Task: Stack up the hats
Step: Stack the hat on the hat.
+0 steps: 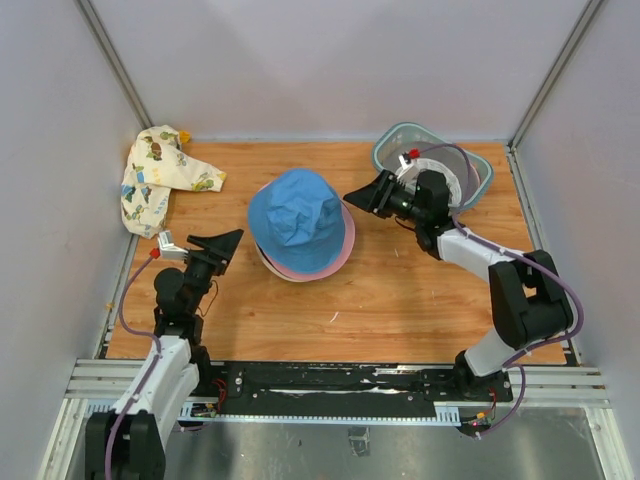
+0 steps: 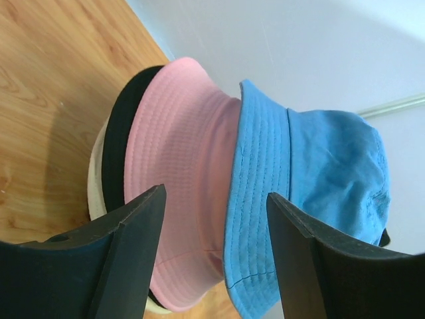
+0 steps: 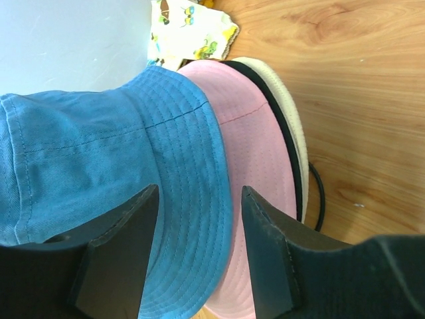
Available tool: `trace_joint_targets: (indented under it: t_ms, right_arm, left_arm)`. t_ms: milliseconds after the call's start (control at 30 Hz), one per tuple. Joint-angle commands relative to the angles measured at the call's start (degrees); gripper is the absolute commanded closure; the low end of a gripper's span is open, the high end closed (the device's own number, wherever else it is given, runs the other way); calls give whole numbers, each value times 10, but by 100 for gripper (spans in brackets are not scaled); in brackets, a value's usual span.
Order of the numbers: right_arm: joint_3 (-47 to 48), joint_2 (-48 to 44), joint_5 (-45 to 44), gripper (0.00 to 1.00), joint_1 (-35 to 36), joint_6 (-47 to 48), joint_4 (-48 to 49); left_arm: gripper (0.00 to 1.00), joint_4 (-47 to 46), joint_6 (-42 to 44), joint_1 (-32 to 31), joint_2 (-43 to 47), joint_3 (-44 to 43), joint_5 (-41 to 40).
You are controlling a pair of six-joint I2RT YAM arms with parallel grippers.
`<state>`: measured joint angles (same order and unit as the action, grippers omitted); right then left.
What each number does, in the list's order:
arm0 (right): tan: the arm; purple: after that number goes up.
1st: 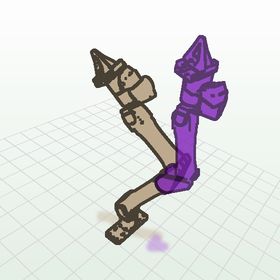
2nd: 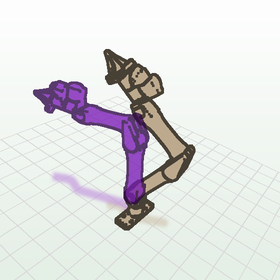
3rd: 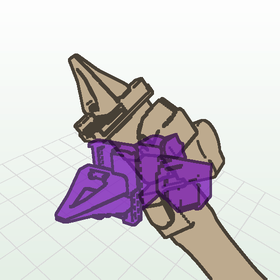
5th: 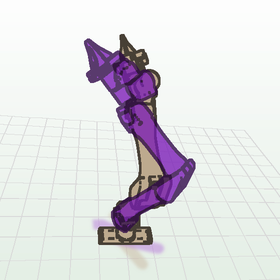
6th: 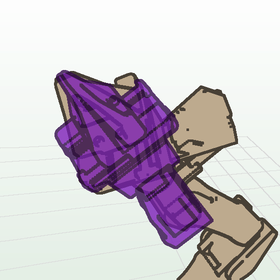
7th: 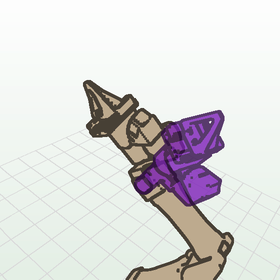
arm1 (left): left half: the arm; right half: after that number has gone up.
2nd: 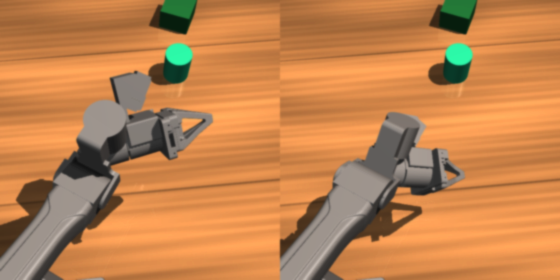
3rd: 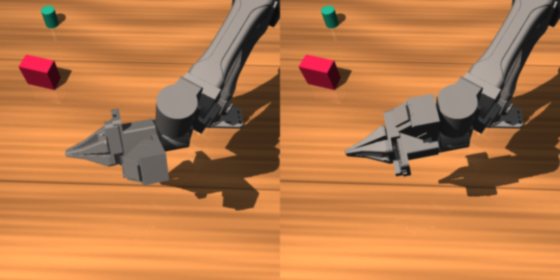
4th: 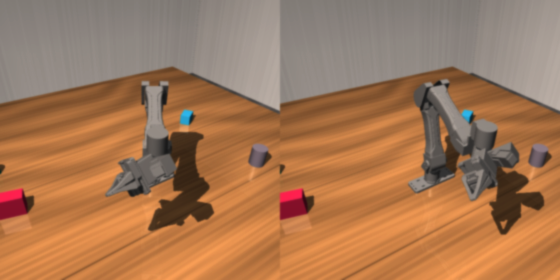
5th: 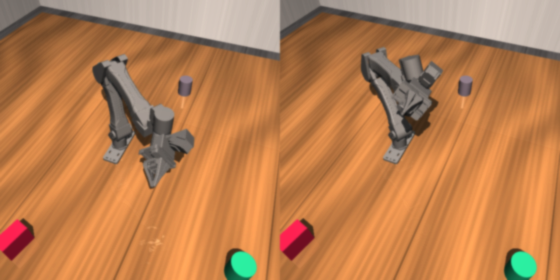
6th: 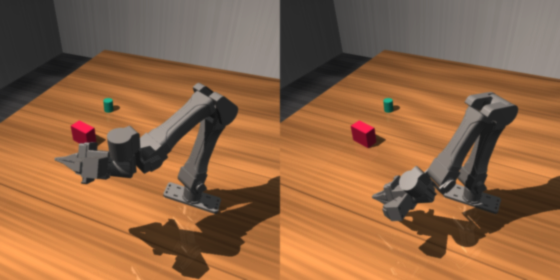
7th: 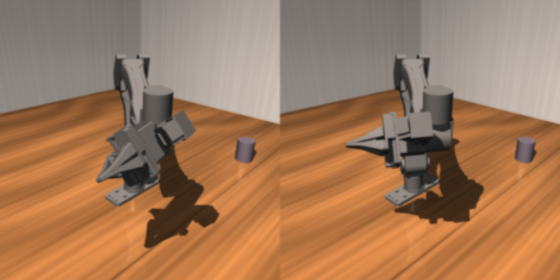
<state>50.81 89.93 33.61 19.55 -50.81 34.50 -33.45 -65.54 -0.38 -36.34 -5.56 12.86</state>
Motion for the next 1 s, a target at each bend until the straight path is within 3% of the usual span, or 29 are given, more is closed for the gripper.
trace_joint_targets:
  t_ms: [0, 200, 833, 967]
  right_arm:
    - [-7, 19, 42, 46, -12, -39, 91]
    - [-9, 34, 51, 45, -12, -51, 121]
    - [-15, 72, 66, 45, -12, -70, 167]
    - [-14, 85, 67, 45, -11, -78, 185]
  left_arm:
    - [33, -198, -41, 14, -66, 11, 80]
    - [31, -329, -66, 20, -140, 11, 115]
    - [30, -545, -97, 21, -369, -16, 151]
    - [34, -583, -105, 21, -400, -17, 156]
